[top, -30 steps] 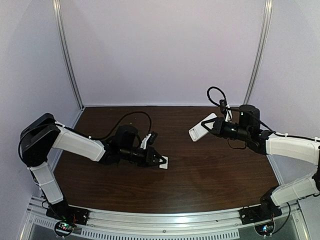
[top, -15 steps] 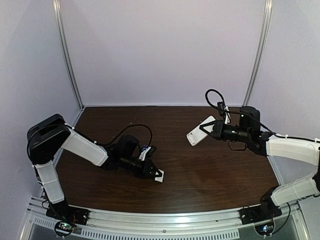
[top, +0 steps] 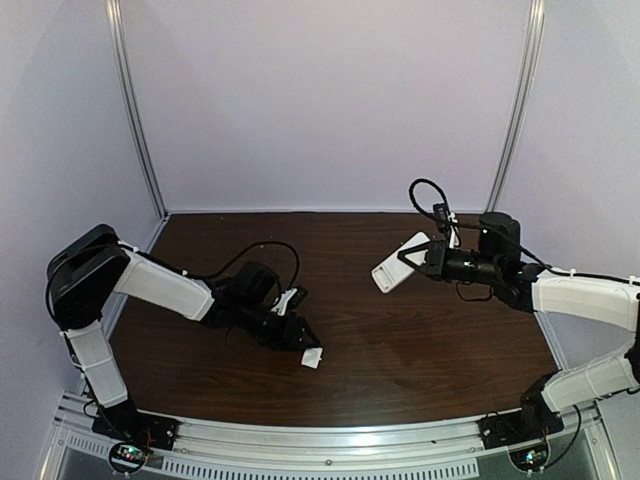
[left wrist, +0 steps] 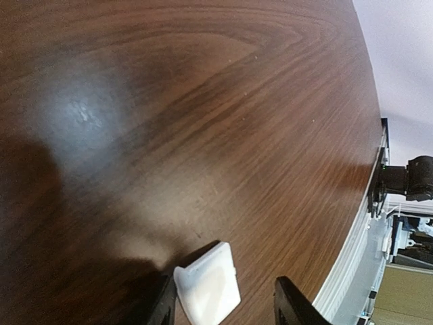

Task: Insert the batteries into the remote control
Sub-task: Place the battery cover on the remote control, then pick up the battery from the center of the board.

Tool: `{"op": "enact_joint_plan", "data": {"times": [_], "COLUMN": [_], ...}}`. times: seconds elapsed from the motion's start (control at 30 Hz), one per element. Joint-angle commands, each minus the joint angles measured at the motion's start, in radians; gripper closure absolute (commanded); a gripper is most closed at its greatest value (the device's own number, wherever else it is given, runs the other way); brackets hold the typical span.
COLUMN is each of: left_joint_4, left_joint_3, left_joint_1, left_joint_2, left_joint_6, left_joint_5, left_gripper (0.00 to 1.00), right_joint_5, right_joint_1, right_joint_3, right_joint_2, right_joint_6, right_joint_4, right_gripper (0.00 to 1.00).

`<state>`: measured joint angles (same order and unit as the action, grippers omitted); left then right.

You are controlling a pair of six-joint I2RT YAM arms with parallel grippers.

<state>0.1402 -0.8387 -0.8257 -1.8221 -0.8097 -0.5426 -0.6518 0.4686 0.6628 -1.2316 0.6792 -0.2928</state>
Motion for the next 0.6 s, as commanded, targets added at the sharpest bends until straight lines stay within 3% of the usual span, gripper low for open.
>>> {"op": "enact_joint_plan", "data": {"times": [0.0,0.3,0.57], "left_joint_4": [-0.272,-0.55,-0.661], "left_joint_3": [-0.108,-0.31,-0.457], "left_joint_1": [0.026,0.151,0.201], "left_joint_2": [0.087,0.133,0.031], "left_joint_6": [0.159,0.418,0.62], "left_joint_5": [0.159,0.42,0.411], "left_gripper": [0.49,0.53,0.57], "right_joint_5": [-0.008,-0.01,-0.088], "right_joint_1": [-0.007,-0.016,-0.024], "right_joint_3": [0.009,0.021,0.0], "right_joint_2": [-0.001,0.011,0.0], "right_joint_6": [-0.024,-0.054,-0.031], "right_joint_4": [-0.005,0.027,-0.027], "right_gripper": [1.0,1.0,1.0]}}
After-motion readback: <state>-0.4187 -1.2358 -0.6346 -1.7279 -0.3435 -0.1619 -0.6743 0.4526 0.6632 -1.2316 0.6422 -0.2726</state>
